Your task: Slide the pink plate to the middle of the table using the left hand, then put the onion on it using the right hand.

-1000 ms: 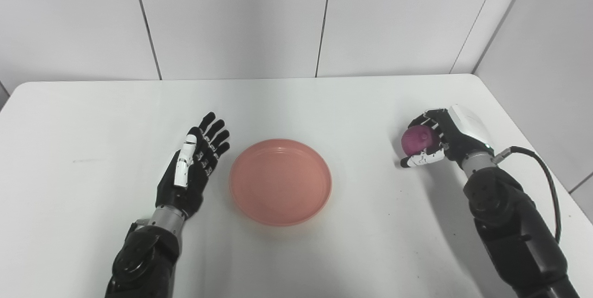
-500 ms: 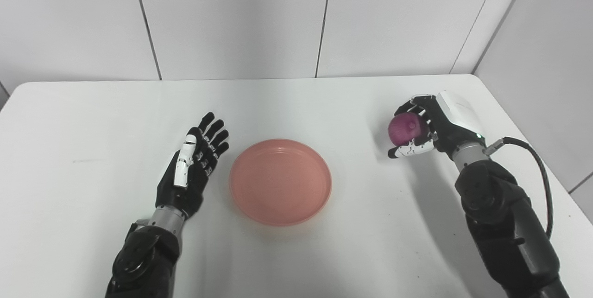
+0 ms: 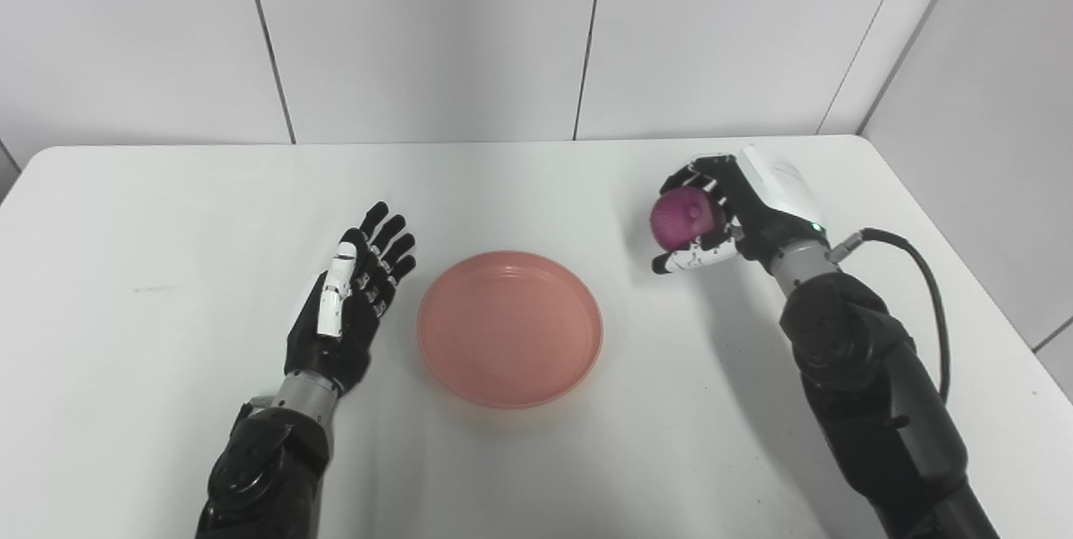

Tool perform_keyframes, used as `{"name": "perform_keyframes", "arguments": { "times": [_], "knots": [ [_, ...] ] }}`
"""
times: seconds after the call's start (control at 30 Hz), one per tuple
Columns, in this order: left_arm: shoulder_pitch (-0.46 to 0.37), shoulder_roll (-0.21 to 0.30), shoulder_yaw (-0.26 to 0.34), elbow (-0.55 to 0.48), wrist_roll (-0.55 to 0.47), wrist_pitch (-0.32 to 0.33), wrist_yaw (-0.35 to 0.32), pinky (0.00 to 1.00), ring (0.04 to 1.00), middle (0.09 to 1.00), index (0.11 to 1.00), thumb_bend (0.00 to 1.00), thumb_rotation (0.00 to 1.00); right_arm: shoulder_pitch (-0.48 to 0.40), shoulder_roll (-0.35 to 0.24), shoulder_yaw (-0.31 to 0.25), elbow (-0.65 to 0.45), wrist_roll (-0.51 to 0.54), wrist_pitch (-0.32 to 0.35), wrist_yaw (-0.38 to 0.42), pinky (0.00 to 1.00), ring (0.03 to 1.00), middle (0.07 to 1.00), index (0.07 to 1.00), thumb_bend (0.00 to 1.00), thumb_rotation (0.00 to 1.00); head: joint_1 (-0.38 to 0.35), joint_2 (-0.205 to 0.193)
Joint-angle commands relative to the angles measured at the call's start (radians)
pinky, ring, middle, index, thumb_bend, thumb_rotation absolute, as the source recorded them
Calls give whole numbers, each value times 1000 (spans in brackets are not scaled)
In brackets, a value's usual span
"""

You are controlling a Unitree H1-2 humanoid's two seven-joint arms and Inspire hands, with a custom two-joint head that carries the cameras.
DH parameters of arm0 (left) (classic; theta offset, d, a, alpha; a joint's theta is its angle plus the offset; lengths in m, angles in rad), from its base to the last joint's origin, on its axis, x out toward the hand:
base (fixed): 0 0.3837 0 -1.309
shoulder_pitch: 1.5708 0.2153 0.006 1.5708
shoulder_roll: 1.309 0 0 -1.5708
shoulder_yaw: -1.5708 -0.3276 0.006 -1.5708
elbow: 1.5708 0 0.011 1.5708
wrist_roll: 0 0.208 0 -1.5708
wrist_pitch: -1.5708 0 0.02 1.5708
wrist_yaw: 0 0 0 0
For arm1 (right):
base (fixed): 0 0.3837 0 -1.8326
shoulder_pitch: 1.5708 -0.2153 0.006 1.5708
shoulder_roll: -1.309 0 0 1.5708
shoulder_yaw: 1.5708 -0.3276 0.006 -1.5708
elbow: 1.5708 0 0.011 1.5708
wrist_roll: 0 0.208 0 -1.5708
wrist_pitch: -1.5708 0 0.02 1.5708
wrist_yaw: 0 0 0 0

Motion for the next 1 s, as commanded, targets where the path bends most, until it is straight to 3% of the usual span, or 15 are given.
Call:
{"name": "perform_keyframes", "arguments": {
  "times": [0.0, 0.27, 0.37, 0.57, 0.77, 0.97],
  "knots": [
    [26, -7, -6, 22, 4, 39, 14, 966, 952, 961, 949, 413, 1000, -60, 3, 8, -27, -7, -39, -14, 357, 437, 513, 487, 517, 131, 9, 0],
    [28, -15, -7, 23, 8, 29, 16, 960, 953, 960, 946, 414, 1000, -100, 50, 59, -8, -1, -62, -20, 353, 426, 501, 486, 517, 131, 24, -4],
    [27, -16, -9, 33, 12, 14, 14, 957, 950, 957, 945, 419, 1000, -113, 75, 72, -3, -2, -60, -19, 284, 368, 461, 487, 518, 131, 29, -4],
    [29, -21, -11, 28, 17, 14, 23, 953, 947, 956, 941, 418, 1000, -128, 114, 108, 8, -7, -75, -22, 350, 424, 495, 486, 519, 132, 44, -4],
    [32, -29, -13, 18, 18, 21, 35, 955, 950, 956, 943, 416, 1000, -137, 164, 150, 12, -37, -51, -6, 357, 432, 504, 487, 519, 134, 61, -2],
    [34, -40, -15, 7, 18, 28, 49, 959, 952, 957, 938, 412, 1000, -133, 202, 182, 47, -26, -90, -23, 329, 412, 498, 487, 519, 133, 72, -1]
  ]
}}
